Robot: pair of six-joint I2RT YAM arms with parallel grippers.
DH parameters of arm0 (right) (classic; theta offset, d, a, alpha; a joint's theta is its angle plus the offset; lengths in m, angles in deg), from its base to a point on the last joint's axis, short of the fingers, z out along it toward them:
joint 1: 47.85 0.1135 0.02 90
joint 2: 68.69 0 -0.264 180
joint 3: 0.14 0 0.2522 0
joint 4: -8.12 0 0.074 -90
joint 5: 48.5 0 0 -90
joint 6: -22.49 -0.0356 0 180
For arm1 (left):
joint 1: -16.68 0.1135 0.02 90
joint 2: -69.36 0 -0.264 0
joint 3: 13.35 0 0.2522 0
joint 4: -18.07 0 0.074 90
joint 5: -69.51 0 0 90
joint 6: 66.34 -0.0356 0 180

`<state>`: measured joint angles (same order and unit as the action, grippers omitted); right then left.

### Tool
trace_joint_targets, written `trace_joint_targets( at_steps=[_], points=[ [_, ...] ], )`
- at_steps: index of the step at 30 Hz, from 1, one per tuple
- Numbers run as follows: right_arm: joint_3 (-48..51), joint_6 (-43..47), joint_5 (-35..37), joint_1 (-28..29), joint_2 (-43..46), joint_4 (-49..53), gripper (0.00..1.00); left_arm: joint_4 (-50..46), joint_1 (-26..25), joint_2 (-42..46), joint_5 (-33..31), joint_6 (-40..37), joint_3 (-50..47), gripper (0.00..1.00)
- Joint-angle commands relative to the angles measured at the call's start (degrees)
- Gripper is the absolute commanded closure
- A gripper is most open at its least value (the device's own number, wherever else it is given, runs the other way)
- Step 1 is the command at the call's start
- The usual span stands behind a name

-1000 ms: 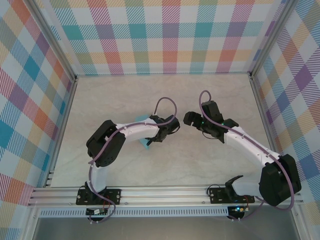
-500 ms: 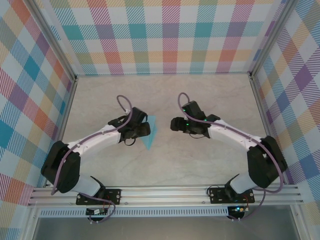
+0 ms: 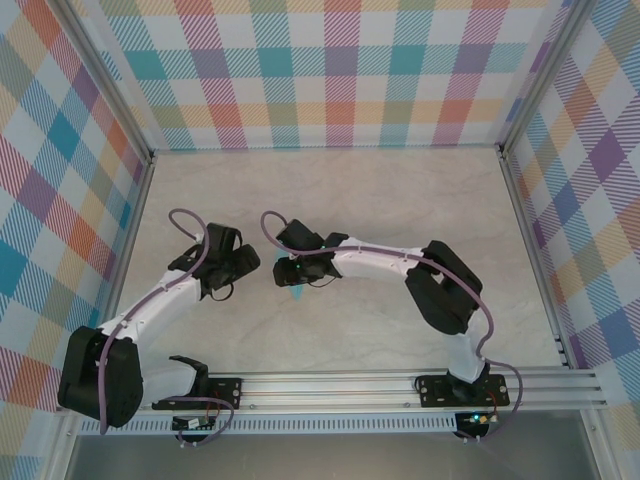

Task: Fold a paper plane with a square sheet of paper (pick it up from the middle)
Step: Move the paper to the center of the table.

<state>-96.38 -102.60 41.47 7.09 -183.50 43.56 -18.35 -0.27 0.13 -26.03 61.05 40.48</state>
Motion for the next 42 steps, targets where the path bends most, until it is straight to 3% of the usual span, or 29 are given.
trace_joint_targets(
  at_steps=[1,9,18,27,31,34,38,42],
  points=[
    [-4.02,0.53,0.09,-0.34,-3.83,3.84,0.58,0.06,1.52,0.93,1.18,0.33,-1.69,0.19],
    [-4.52,4.15,3.43,-0.78,-5.44,6.52,0.58,1.2,1.57,0.81,2.43,-0.11,-2.18,0.16],
    [4.23,14.73,-6.2,-2.51,-1.03,3.67,0.58,2.78,1.62,0.72,5.11,-1.43,-2.48,0.15],
    [17.01,27.95,-11.2,-4.64,10.54,2.62,0.57,5.39,1.57,0.33,9.55,-2.24,-3.03,0.14],
    [18.92,25.46,-8.88,-5.14,16.4,0.86,0.53,6.3,1.57,0.06,11.31,-1.96,-3.27,0.14],
    [18.3,18.06,-1.37,-5.15,18.39,-0.07,0.52,8.55,1.48,-0.23,12.12,-1.5,-3.41,0.14],
    [14.96,7.89,5.29,-5.11,15.62,2.98,0.57,9.55,1.31,-0.64,12.79,-0.9,-3.6,0.14],
    [14.01,5.08,4.3,-5.04,13.04,2.45,0.67,9.9,1.0,-0.91,12.99,-0.5,-3.79,0.14]
  ],
)
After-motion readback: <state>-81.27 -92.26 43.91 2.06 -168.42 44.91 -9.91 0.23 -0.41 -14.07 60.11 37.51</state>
